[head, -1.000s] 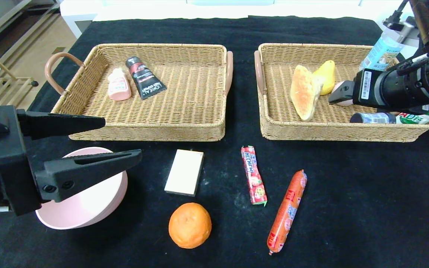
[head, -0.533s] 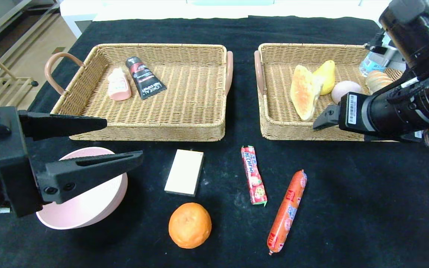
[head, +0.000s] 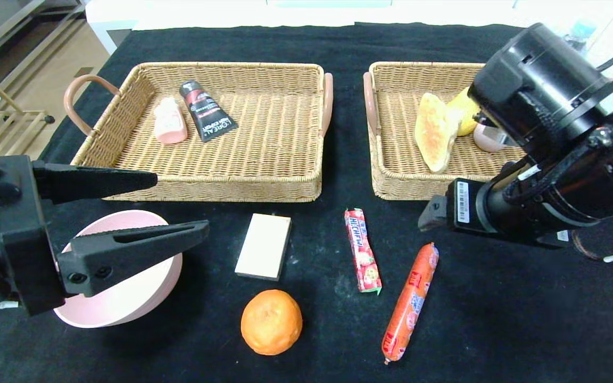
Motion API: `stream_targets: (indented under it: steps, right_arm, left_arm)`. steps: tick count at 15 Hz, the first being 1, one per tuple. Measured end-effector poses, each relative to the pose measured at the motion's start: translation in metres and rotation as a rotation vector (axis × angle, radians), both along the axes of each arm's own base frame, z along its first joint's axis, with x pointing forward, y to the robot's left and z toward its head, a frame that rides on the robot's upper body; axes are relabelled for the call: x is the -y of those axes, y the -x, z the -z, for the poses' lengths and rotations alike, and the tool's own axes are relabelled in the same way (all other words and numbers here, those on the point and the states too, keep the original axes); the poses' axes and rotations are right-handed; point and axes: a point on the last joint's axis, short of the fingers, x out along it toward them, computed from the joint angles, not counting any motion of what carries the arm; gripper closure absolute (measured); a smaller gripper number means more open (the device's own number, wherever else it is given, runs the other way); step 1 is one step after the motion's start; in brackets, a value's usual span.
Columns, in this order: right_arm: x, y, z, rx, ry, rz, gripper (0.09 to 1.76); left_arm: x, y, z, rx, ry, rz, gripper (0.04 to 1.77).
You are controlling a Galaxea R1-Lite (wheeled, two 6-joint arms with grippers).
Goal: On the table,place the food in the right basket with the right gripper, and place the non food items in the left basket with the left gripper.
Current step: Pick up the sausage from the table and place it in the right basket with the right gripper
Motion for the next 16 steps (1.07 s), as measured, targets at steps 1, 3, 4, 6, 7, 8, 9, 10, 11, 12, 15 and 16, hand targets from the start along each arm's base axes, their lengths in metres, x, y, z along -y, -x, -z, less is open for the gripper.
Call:
stream_targets:
  steps: [1, 3, 4, 6, 7, 8, 9, 10, 11, 12, 15, 16]
  right_arm:
    - [-0.004, -0.002, 0.005, -0.017, -0.003, 0.005, 0.15]
    - [-0.01, -0.005, 0.013, -0.058, -0.017, 0.0, 0.14]
    - [-0.013, -0.007, 0.017, -0.079, -0.023, -0.005, 0.14]
    - [-0.015, -0.009, 0.025, -0.107, -0.017, 0.002, 0.14]
    - [-0.016, -0.01, 0.029, -0.12, -0.01, 0.008, 0.14]
    - [-0.017, -0.011, 0.033, -0.132, -0.005, 0.012, 0.14]
    - [-0.018, -0.012, 0.036, -0.149, -0.005, 0.009, 0.14]
    - [-0.019, -0.012, 0.04, -0.171, -0.01, 0.001, 0.14]
    - [-0.02, -0.012, 0.043, -0.189, -0.016, -0.001, 0.14]
    - [-0.021, -0.012, 0.045, -0.198, -0.017, 0.004, 0.14]
    - [-0.023, -0.014, 0.052, -0.219, -0.01, 0.011, 0.14]
    - [-0.024, -0.015, 0.054, -0.228, -0.005, 0.011, 0.14]
  left_arm:
    - [0.0, 0.0, 0.0, 0.0, 0.0, 0.0, 0.09]
    - [0.0, 0.0, 0.0, 0.0, 0.0, 0.0, 0.09]
    - [0.0, 0.0, 0.0, 0.001, 0.0, 0.0, 0.09]
    - [0.0, 0.0, 0.0, 0.001, 0.0, 0.0, 0.09]
    - [0.0, 0.0, 0.0, 0.001, 0.001, 0.0, 0.09]
    - [0.0, 0.0, 0.0, 0.002, 0.001, 0.0, 0.09]
    - [0.0, 0.0, -0.001, 0.003, 0.001, 0.0, 0.09]
    - [0.0, 0.0, -0.001, 0.003, 0.001, 0.0, 0.09]
    - [0.0, 0.0, -0.001, 0.003, 0.002, 0.0, 0.09]
    - [0.0, 0.0, -0.001, 0.003, 0.002, 0.0, 0.09]
    - [0.0, 0.001, -0.001, 0.003, 0.002, 0.004, 0.09]
    - [0.0, 0.001, 0.0, 0.002, 0.001, 0.004, 0.09]
